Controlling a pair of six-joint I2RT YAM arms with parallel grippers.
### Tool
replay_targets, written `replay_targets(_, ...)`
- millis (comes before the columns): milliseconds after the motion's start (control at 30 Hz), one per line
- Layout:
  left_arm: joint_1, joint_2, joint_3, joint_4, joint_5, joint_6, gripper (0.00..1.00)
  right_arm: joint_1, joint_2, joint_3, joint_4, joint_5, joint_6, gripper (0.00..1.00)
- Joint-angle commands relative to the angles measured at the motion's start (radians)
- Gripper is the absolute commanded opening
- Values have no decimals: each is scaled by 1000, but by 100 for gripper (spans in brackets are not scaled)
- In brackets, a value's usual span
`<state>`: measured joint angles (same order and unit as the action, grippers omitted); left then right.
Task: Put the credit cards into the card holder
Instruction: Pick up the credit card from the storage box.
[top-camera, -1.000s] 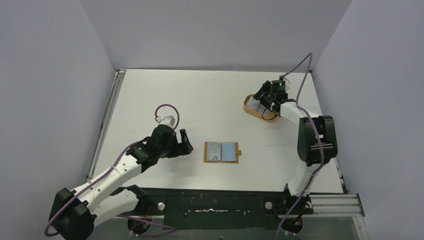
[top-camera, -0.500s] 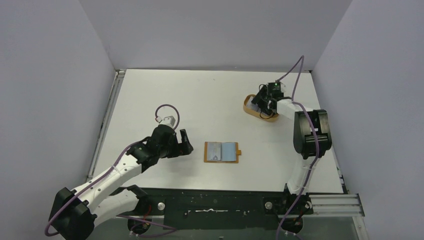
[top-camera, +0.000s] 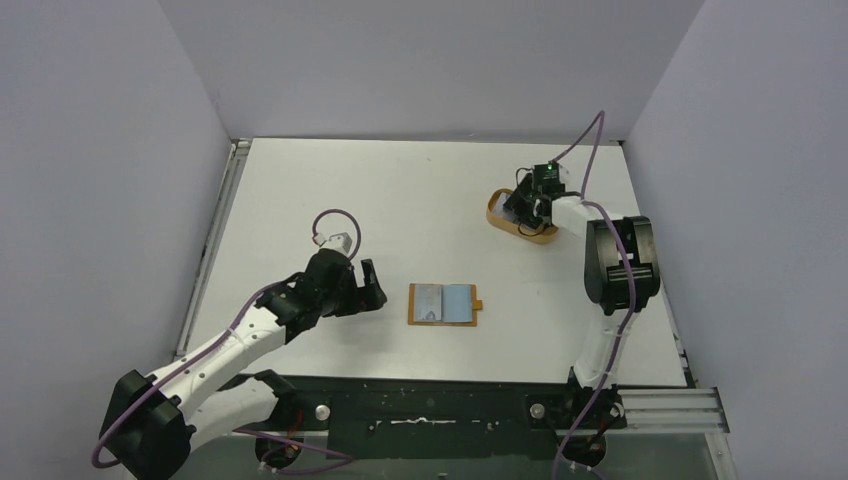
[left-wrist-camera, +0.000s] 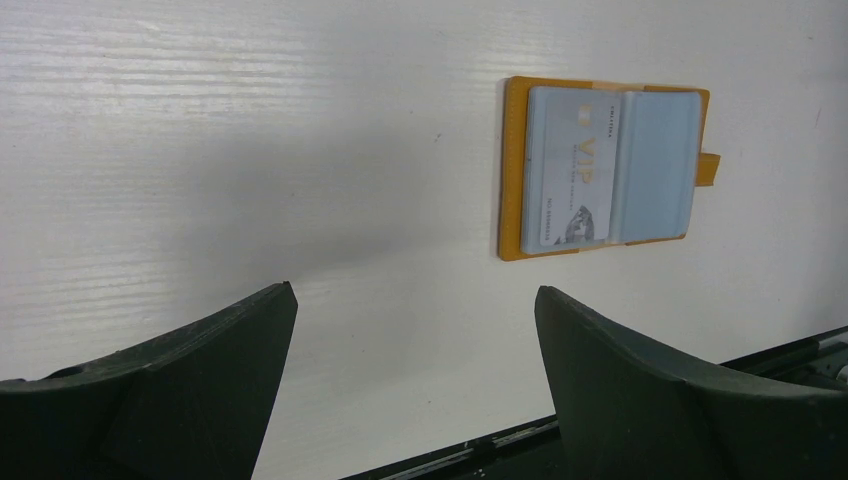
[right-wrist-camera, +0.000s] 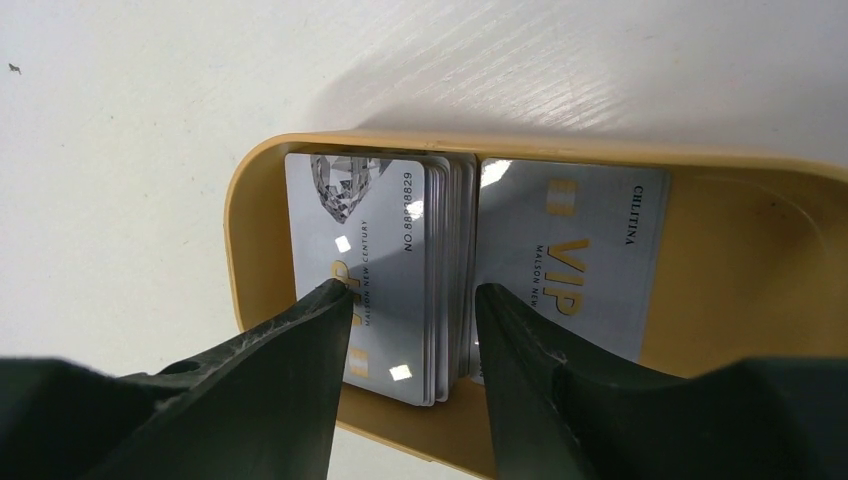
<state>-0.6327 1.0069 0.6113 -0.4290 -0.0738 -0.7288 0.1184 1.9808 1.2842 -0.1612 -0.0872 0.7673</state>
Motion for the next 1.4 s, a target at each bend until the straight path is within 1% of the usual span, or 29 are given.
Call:
replay_targets(0,5,1,35,47,3,1,89,-6,-19,-15,30,7,-6,47)
replay_targets(567,5,0,36,50,4,-3,88,-35,-82,-90,77,-7,2,30)
replay_targets(833,5,-1,32,51,6,-4,88,-39,-135,-131,107,-7,22,17)
replay_targets(1100,5,-10,29,56,5,-6,88,-39,-172,-120,90,-18,38,1)
replay_targets(1267,5,-17,25,58,6,-9,88,-39,-194,-101,69,-34,75,0)
replay_targets(1367,5,-22,27,57,6,-9,88,-39,-211,-67,28,-34,106,0)
